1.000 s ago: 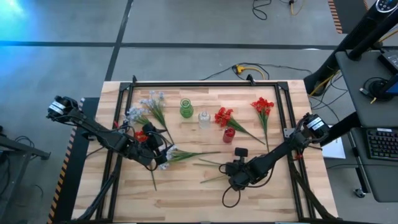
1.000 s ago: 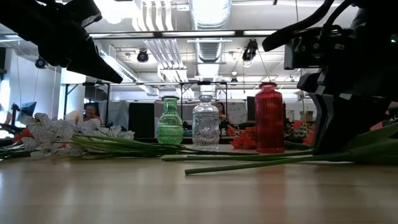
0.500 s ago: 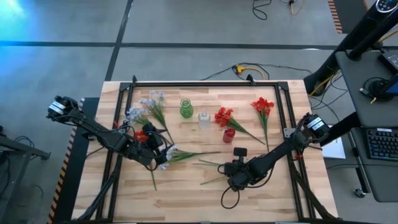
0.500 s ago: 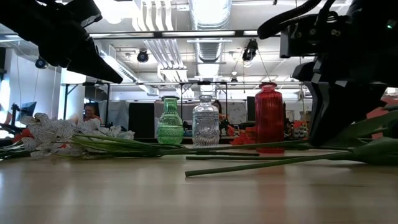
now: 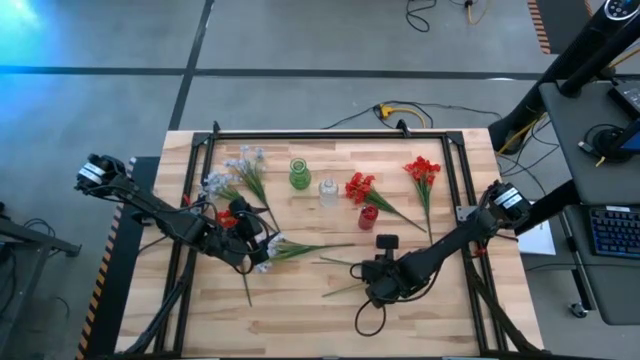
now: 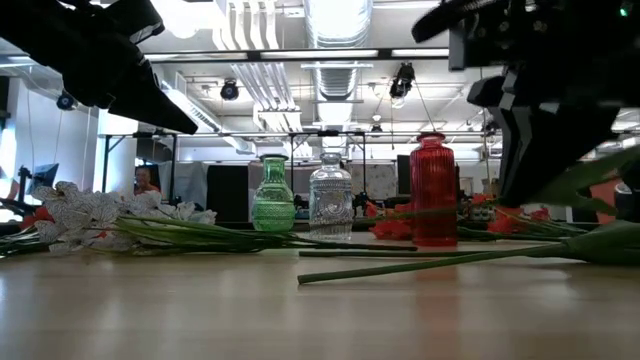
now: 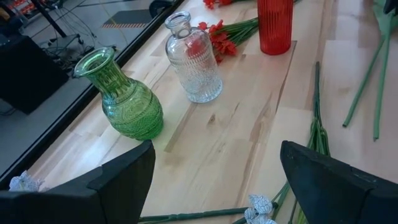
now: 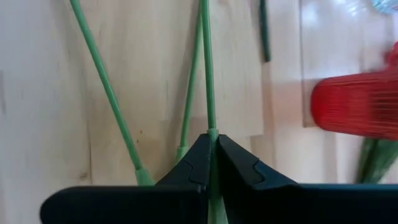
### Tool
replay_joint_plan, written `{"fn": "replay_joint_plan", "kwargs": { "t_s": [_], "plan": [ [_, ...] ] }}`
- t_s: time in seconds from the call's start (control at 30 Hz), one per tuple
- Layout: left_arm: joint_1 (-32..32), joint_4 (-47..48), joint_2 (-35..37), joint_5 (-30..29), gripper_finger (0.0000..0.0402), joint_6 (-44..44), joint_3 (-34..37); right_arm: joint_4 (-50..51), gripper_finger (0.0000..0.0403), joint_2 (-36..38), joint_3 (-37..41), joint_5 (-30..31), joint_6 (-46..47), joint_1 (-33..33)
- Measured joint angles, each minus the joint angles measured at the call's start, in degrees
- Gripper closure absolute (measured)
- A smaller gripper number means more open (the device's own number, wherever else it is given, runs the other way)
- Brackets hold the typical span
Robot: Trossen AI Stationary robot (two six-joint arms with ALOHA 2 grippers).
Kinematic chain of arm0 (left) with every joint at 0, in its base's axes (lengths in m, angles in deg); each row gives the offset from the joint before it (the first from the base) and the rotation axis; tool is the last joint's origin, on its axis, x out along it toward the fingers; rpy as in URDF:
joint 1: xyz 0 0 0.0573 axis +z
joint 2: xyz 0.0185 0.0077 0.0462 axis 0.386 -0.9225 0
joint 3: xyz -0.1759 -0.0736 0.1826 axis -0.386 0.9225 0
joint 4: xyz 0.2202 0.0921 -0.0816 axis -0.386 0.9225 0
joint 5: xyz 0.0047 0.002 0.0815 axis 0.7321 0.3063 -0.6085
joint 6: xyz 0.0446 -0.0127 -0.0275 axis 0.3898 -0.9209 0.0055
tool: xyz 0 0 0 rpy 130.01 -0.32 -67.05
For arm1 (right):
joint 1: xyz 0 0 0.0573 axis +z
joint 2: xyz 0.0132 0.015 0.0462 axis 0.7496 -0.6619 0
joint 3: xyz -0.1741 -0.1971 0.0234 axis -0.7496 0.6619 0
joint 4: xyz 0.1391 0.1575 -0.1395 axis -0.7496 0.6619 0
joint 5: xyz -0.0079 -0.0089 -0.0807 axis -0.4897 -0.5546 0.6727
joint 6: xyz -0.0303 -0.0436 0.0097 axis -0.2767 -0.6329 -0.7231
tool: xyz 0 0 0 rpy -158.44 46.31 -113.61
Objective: Sort flowers into vase by color
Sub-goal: Put the center black tulip into the green vase
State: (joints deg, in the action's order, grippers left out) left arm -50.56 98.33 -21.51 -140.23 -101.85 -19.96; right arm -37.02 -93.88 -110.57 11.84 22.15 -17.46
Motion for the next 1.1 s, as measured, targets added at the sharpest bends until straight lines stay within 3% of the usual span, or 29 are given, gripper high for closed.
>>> {"fn": "replay_joint_plan", "kwargs": {
  "t_s": [0.17, 0.63, 1.1],
  "plan": [
    [0.0, 0.0, 0.0, 0.0, 0.0074, -0.1, 0.0, 4.2, 0.0390, 0.0, -4.2, 0.6, -1.3, 0.0],
    [0.0, 0.2, 0.0, 0.0, 0.0074, -0.2, 0.0, 28.4, 0.0390, 0.0, -19.1, 5.3, -2.8, 0.2],
    [0.0, 0.2, 0.0, -0.5, 0.0074, 0.0, 0.0, 31.7, 0.0390, 0.0, -21.7, 8.5, -15.1, 1.7]
  ]
}}
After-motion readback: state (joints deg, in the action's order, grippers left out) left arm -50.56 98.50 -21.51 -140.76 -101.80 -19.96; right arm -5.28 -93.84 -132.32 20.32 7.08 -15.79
